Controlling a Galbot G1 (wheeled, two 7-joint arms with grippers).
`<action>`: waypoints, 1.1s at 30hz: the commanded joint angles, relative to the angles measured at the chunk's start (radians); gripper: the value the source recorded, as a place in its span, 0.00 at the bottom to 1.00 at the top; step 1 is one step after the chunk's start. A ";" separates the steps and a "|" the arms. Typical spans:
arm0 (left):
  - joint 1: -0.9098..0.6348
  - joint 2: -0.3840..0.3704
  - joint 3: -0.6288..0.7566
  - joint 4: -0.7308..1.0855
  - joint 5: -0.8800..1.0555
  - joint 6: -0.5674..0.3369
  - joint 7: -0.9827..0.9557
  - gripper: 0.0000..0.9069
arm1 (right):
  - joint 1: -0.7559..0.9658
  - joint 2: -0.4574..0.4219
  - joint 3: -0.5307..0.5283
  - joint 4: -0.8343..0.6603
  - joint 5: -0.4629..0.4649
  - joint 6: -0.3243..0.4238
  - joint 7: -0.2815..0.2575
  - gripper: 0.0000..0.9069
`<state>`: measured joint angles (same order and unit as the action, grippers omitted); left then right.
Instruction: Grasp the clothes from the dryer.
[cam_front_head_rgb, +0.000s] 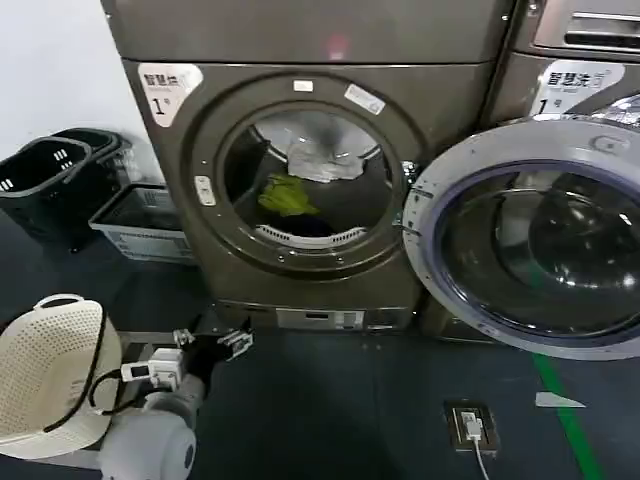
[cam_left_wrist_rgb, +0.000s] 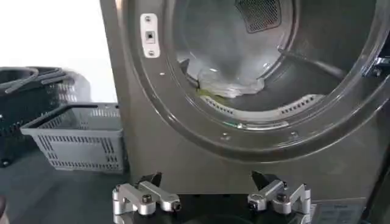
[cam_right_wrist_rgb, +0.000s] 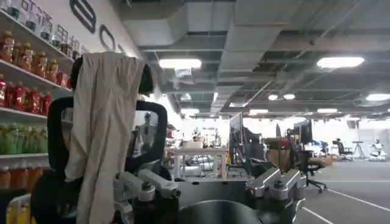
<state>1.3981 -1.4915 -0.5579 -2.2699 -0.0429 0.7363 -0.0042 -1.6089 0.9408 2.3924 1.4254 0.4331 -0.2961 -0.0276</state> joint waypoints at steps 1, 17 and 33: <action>-0.001 0.000 0.002 -0.002 0.004 0.049 0.003 1.00 | 0.001 0.003 0.000 -0.001 0.000 0.003 -0.002 1.00; -0.003 -0.001 0.007 -0.006 0.015 0.049 0.002 1.00 | -0.006 0.011 0.022 -0.012 0.037 0.043 0.041 1.00; -0.010 0.001 0.008 0.001 0.020 0.049 0.010 1.00 | -0.014 0.015 0.027 -0.026 0.075 0.082 0.064 1.00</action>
<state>1.3918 -1.4922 -0.5502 -2.2732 -0.0239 0.7363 0.0019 -1.6222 0.9561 2.4174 1.4013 0.4981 -0.2233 0.0302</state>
